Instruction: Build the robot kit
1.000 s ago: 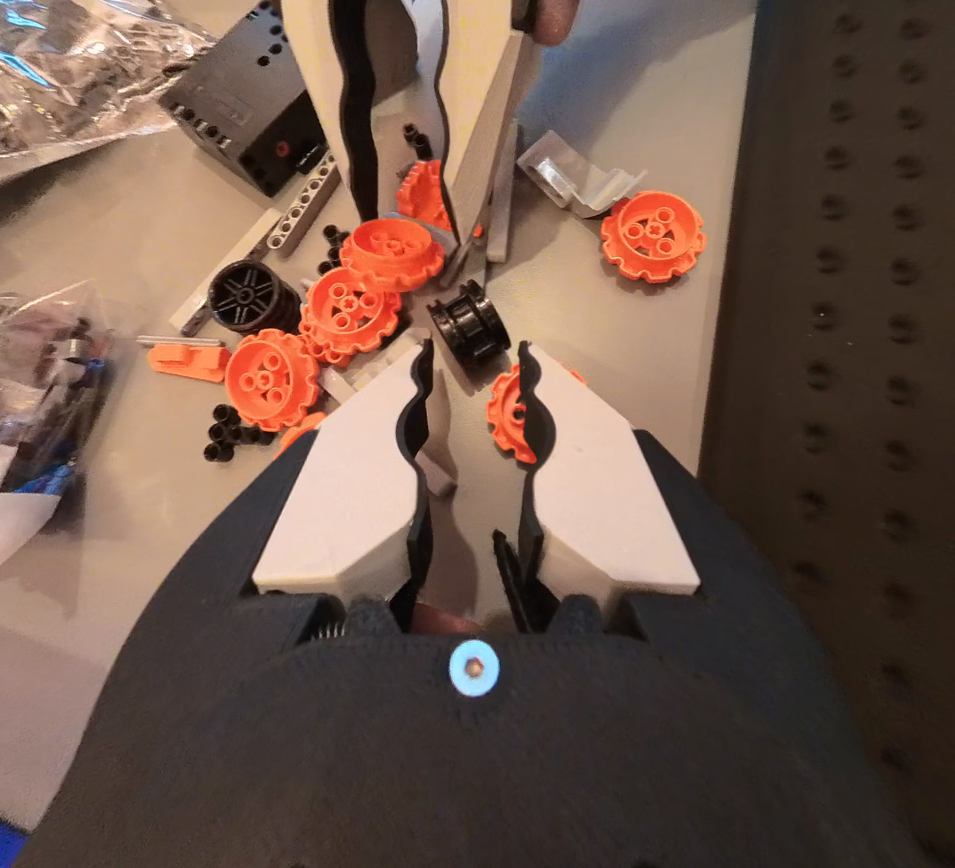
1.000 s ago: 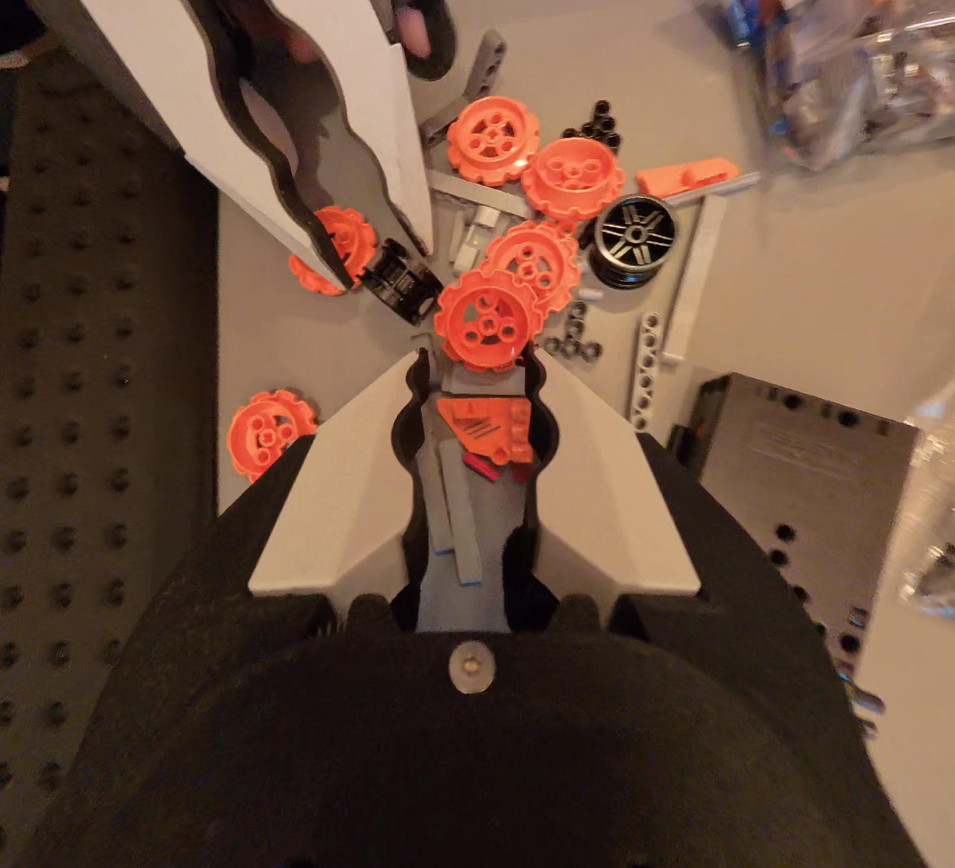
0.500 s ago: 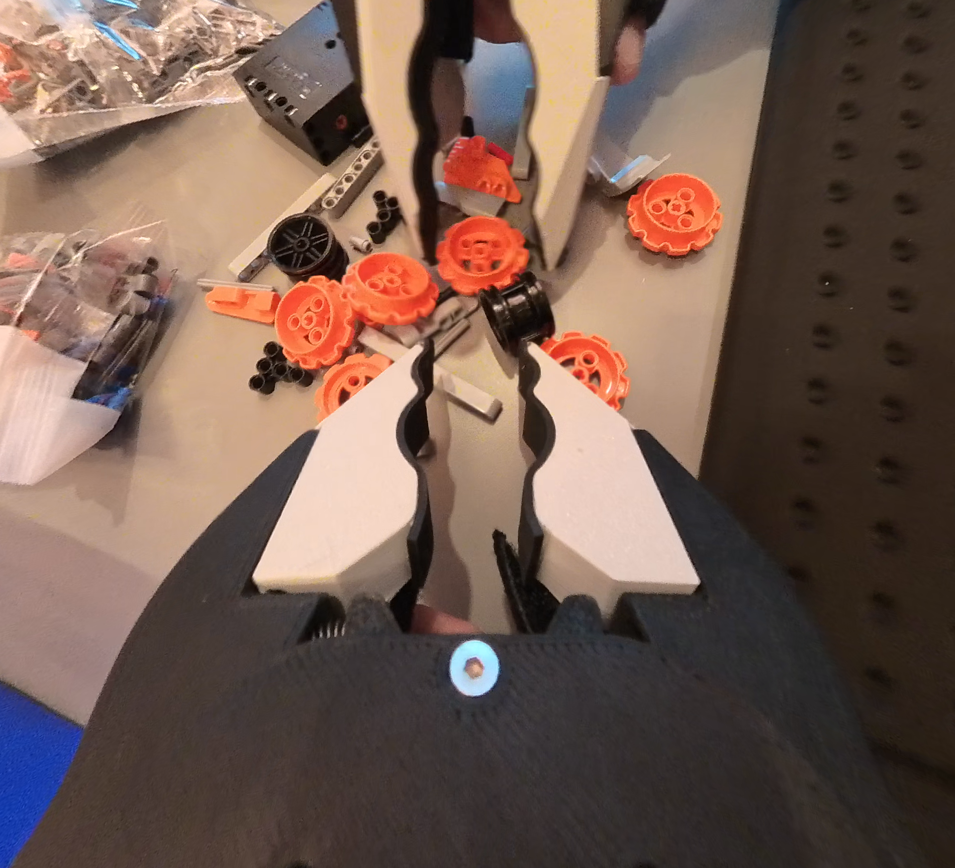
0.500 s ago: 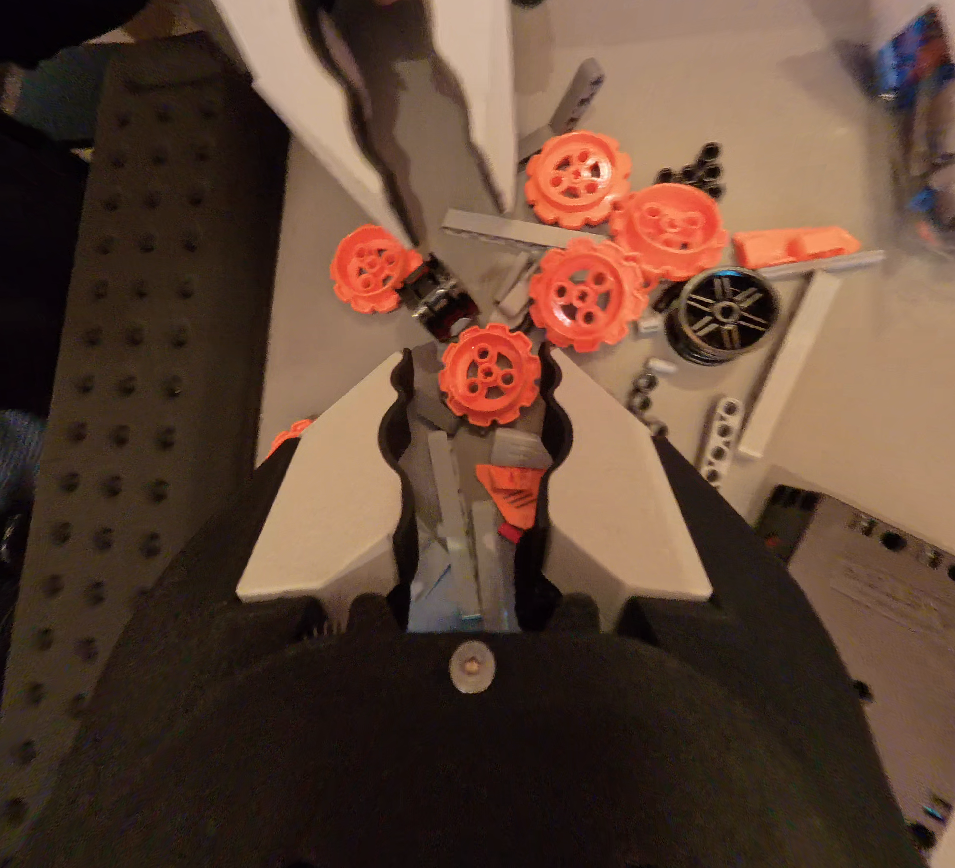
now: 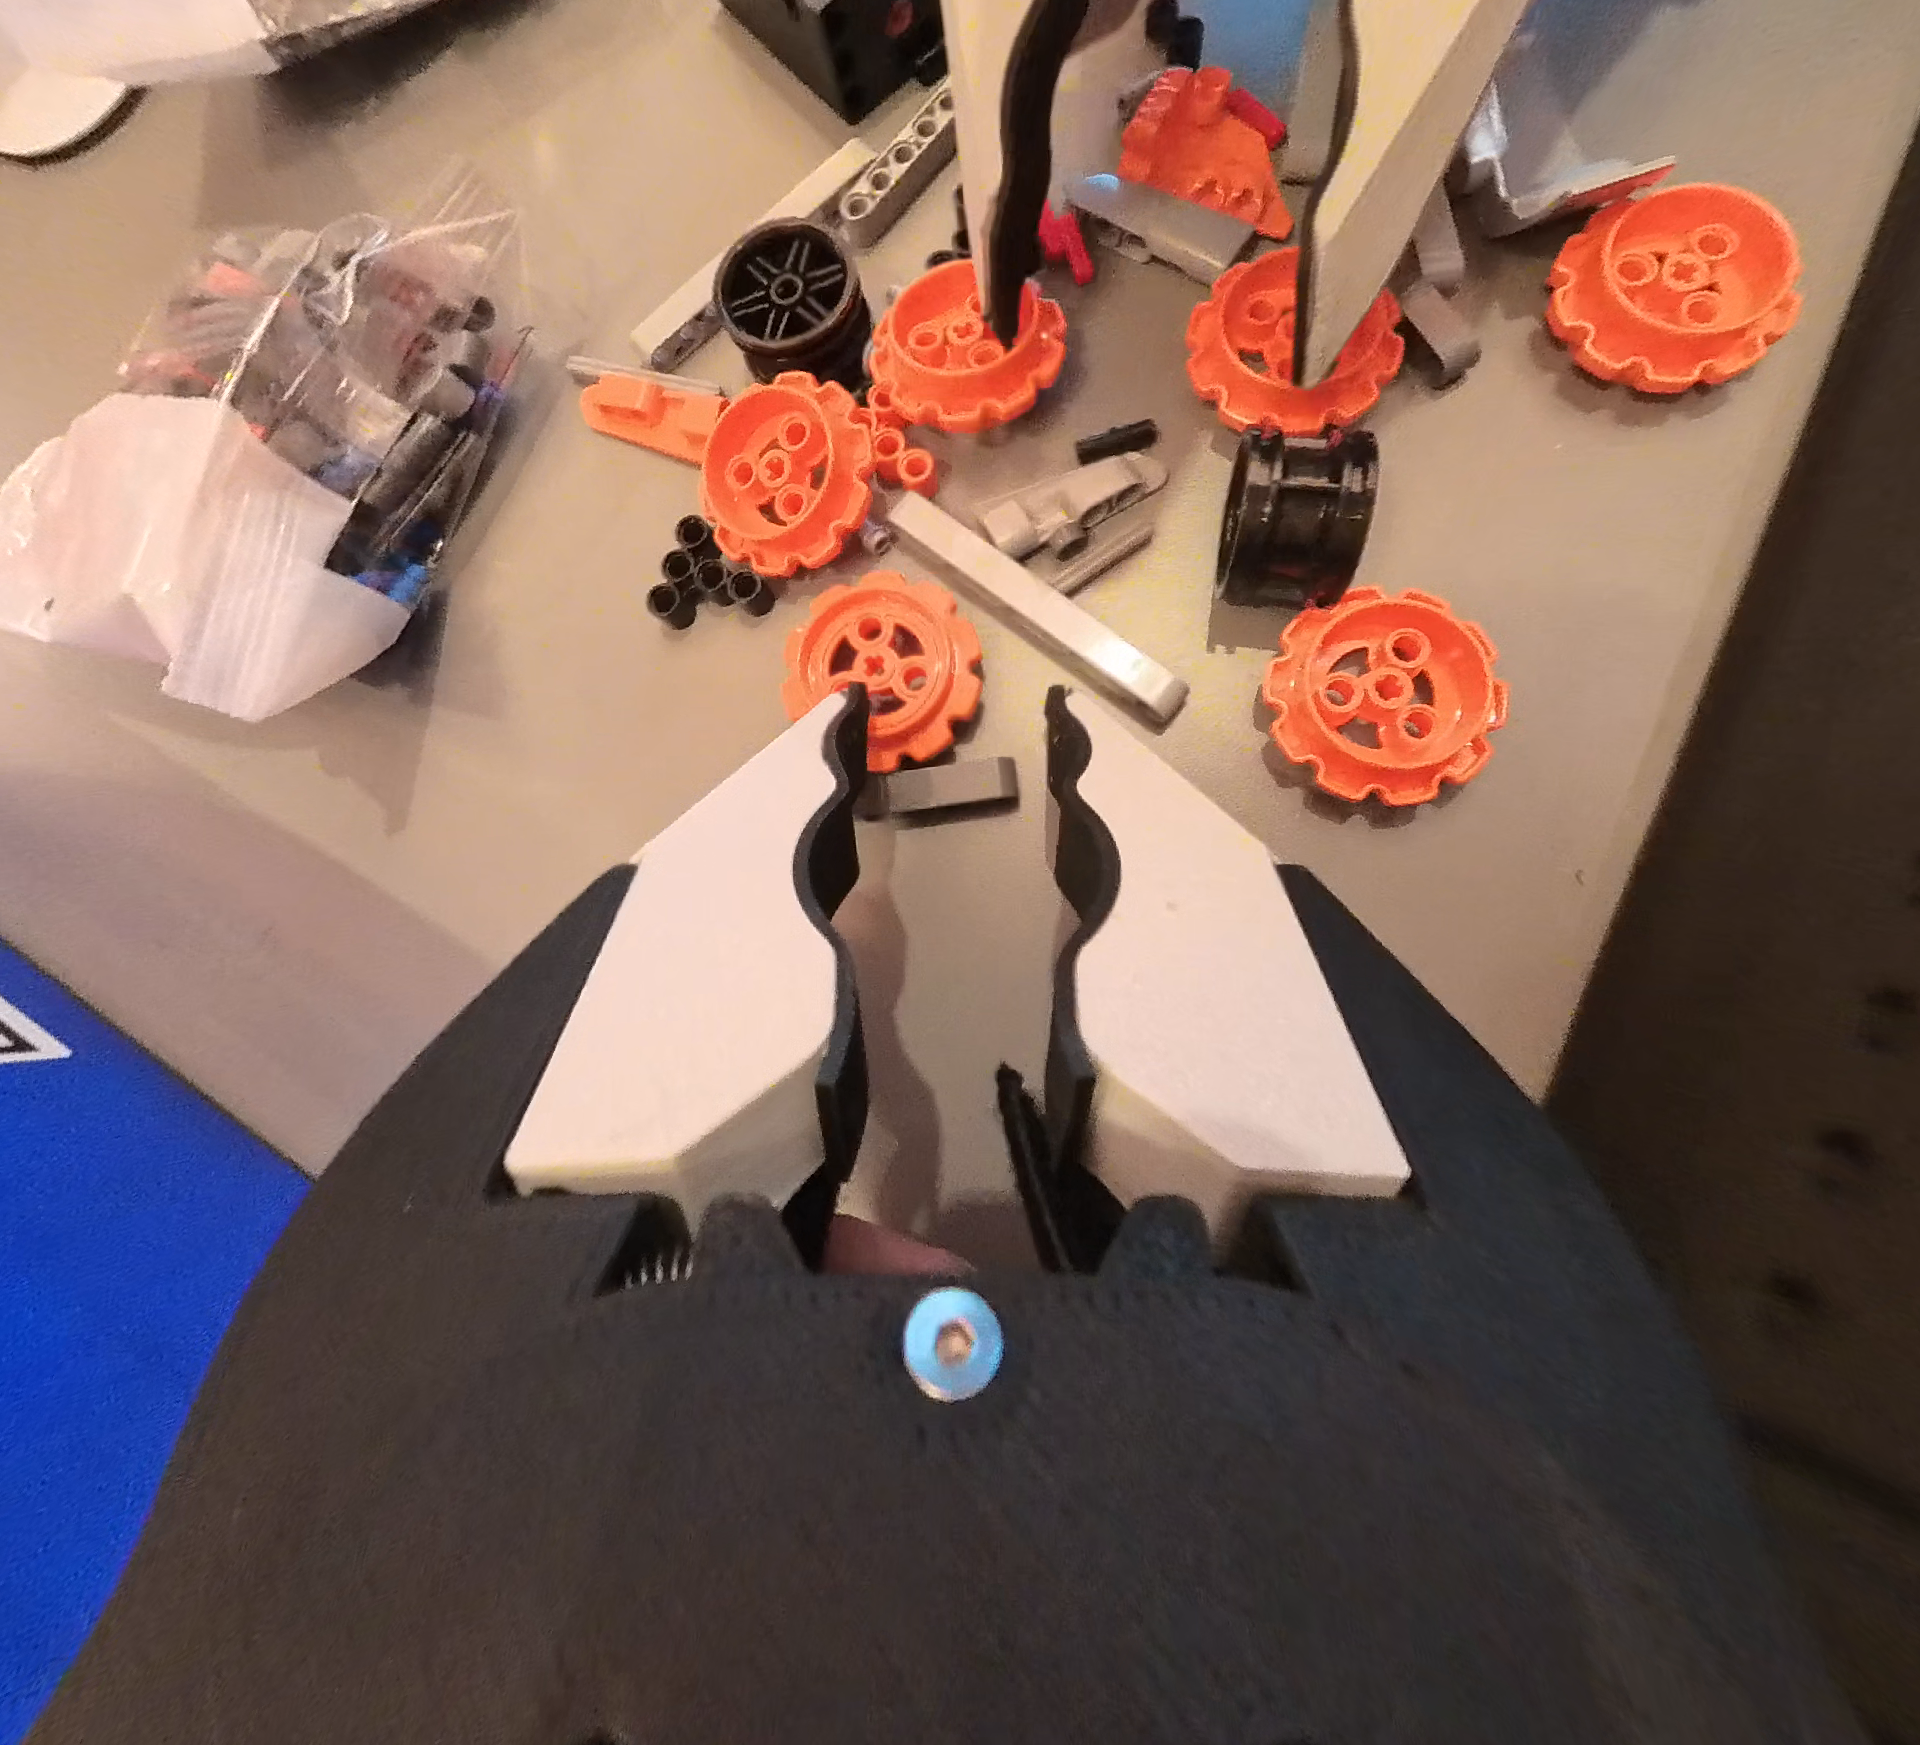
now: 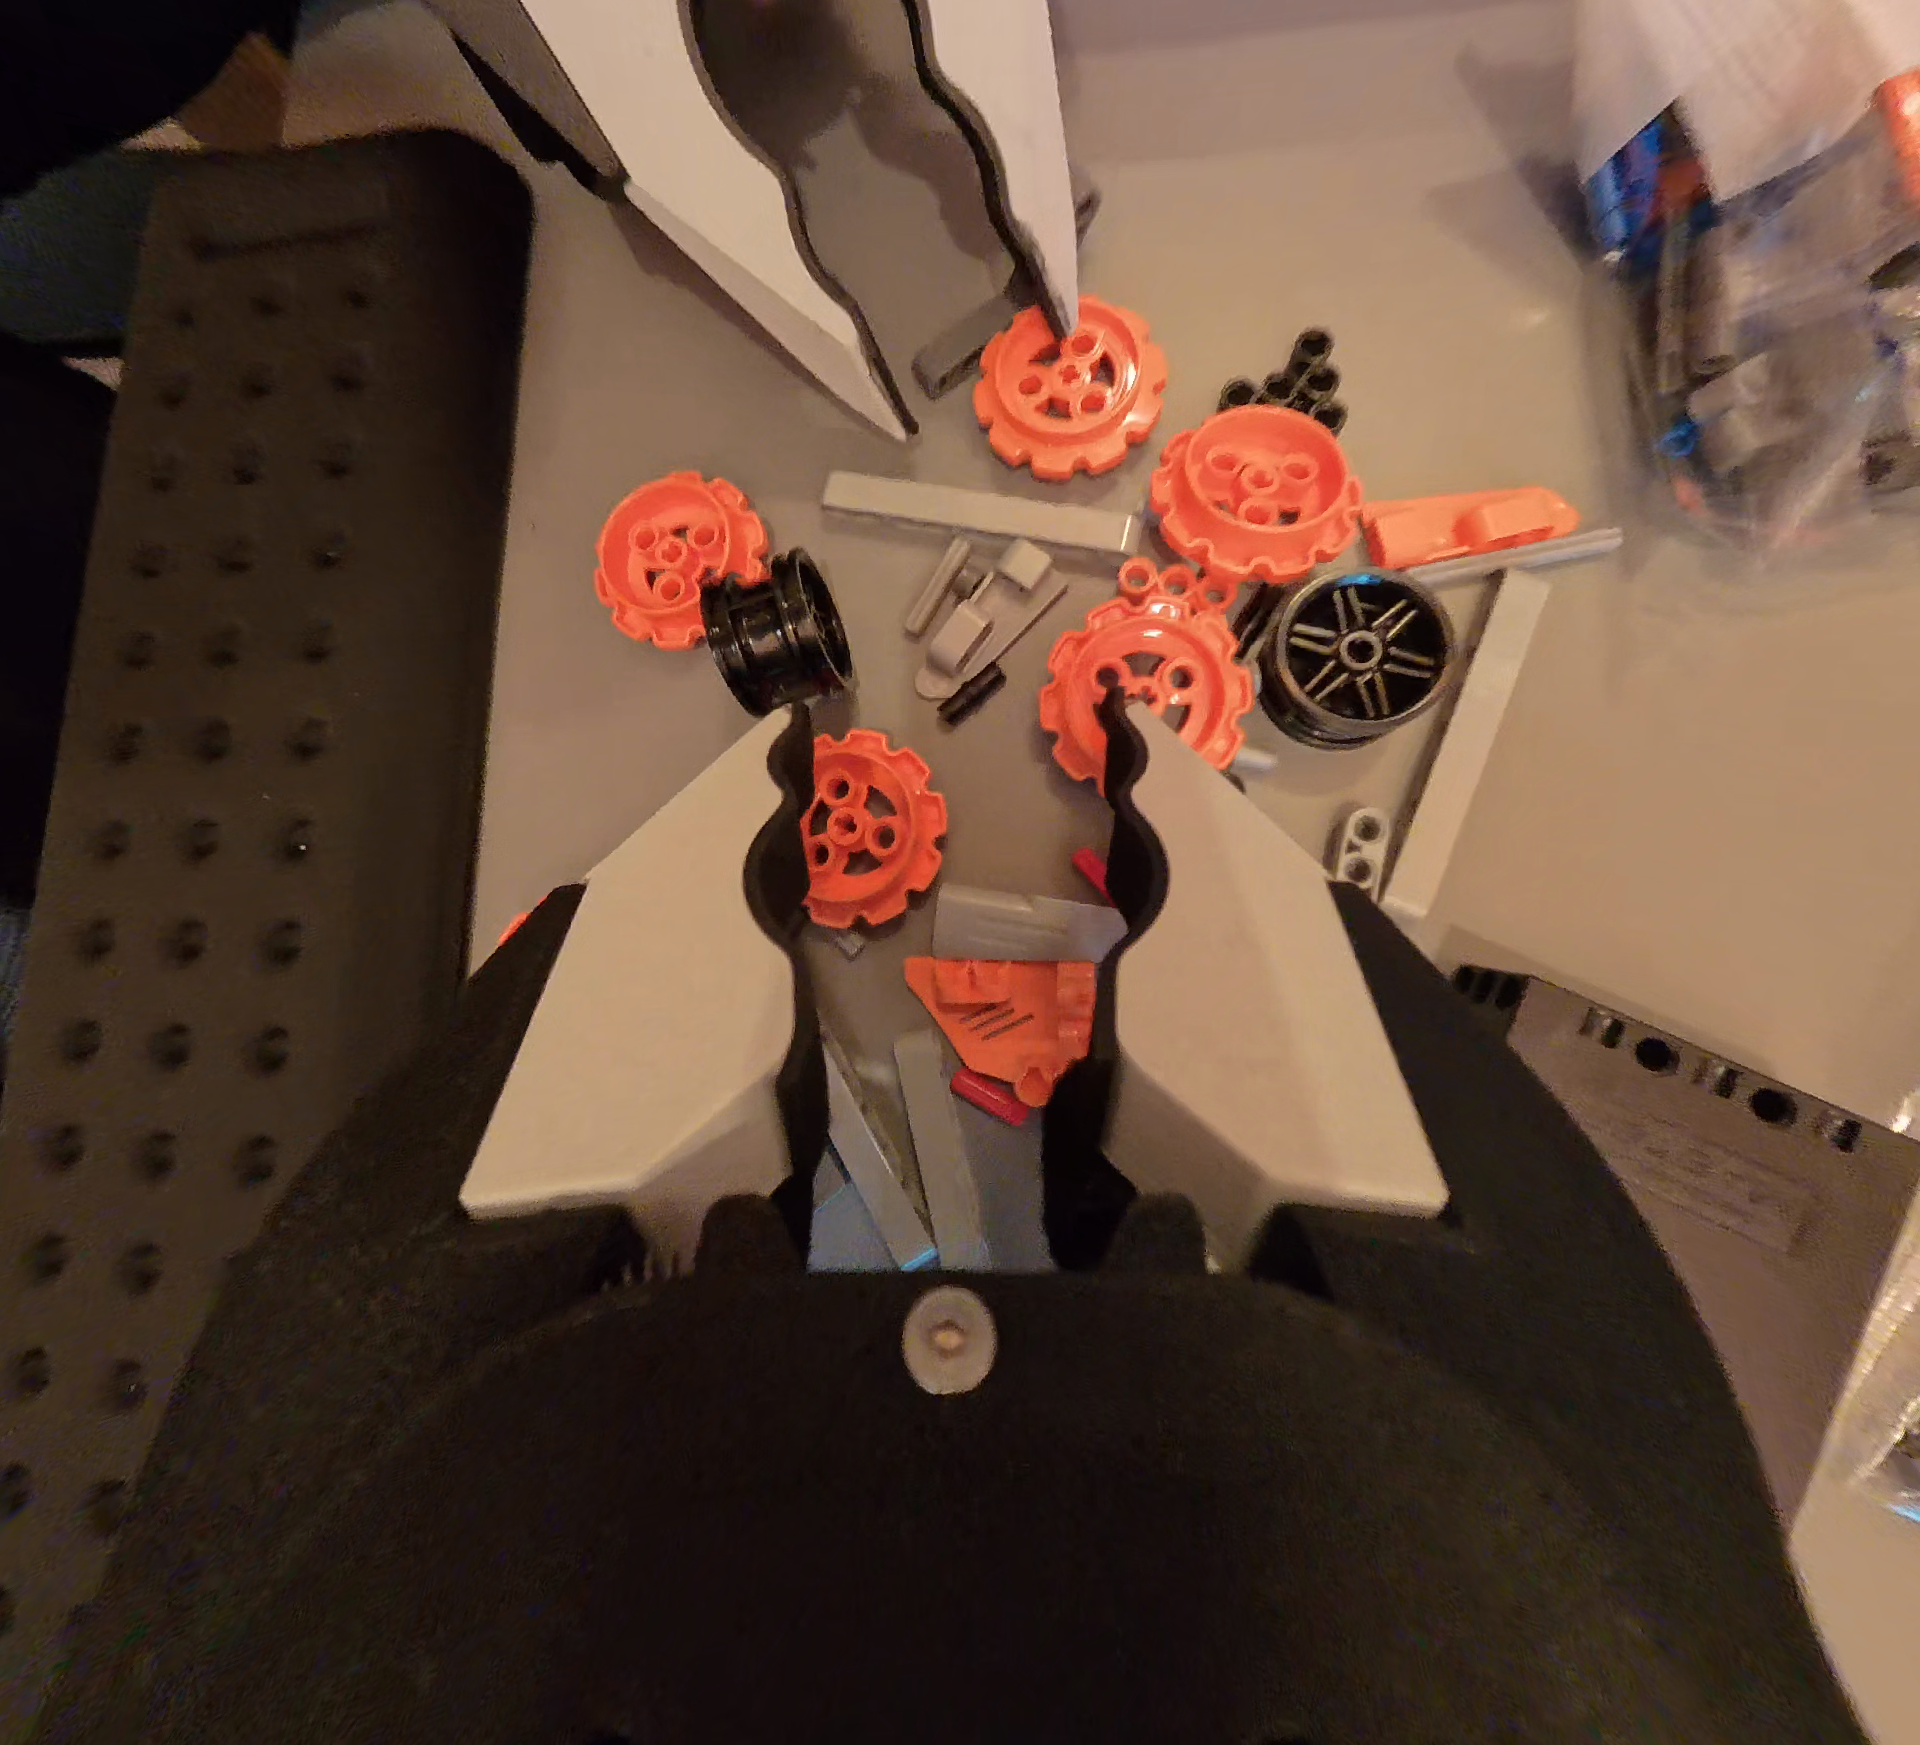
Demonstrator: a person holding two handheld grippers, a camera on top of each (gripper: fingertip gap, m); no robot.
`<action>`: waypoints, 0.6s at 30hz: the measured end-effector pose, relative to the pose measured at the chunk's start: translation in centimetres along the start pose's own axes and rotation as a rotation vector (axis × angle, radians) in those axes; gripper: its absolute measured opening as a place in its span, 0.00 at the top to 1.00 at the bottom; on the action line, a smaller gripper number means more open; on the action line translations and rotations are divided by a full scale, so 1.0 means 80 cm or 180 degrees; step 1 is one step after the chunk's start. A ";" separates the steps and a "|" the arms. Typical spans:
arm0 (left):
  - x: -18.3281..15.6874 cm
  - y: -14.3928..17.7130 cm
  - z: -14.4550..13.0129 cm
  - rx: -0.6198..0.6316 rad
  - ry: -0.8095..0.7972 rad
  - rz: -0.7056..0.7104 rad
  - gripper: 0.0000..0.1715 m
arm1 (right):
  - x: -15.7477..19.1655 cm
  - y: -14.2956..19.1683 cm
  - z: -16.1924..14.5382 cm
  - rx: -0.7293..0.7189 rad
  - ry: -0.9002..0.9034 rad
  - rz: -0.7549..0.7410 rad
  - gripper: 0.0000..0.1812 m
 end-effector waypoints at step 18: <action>0.040 0.003 0.043 -0.0320 -0.0062 0.0349 0.82 | -0.155 0.162 -0.011 -0.0235 -0.0318 -0.1491 0.73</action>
Point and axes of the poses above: each gripper's, where its closed fingertips meet, y back along the fingers, z out of its top, x = y × z across the jaws, the point moved 2 cm from there along y, back along the fingers, and after that the axes turned 11 degrees about -y, right-handed, at the moved point
